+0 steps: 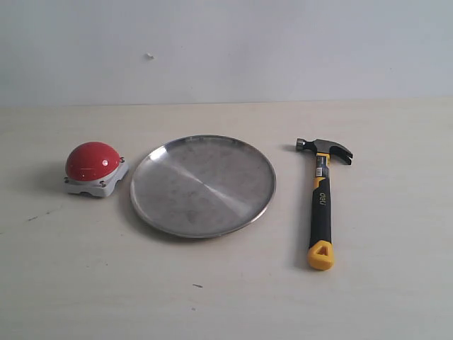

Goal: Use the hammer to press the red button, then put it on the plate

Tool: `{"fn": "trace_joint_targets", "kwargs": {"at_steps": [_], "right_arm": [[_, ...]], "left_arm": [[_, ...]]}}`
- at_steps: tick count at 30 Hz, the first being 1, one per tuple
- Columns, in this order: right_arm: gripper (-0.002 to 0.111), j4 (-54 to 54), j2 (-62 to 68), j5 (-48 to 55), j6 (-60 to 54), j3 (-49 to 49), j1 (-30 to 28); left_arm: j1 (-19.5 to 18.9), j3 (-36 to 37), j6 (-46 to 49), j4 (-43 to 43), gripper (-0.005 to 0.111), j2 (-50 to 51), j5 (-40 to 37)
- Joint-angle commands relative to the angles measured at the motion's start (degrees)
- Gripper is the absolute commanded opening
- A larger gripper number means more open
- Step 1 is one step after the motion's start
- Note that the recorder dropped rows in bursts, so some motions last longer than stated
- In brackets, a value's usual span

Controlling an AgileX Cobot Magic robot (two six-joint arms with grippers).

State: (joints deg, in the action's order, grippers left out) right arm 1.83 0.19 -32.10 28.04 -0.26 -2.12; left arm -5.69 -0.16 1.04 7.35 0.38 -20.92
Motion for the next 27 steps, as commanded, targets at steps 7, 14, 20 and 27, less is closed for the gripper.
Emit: {"fn": "trace_joint_targets", "kwargs": {"at_steps": [7,14,20,27], "right_arm": [[0.018,0.8,-0.2,-4.6,1.6,-1.5,-0.3],[0.005,0.7,-0.2,-7.9,2.0,-1.9,-0.3],[0.005,5.0,7.3,-8.4,1.4,-9.3,-0.3],[0.005,3.1,36.4,1.2,-3.6,-28.4,-0.3]], "left_arm": [[0.5,0.2,0.3,0.0,0.0,-0.4,0.4],[0.5,0.2,0.3,0.0,0.0,-0.4,0.4],[0.5,0.2,0.3,0.0,0.0,-0.4,0.4],[0.5,0.2,0.3,0.0,0.0,-0.4,0.4]]}}
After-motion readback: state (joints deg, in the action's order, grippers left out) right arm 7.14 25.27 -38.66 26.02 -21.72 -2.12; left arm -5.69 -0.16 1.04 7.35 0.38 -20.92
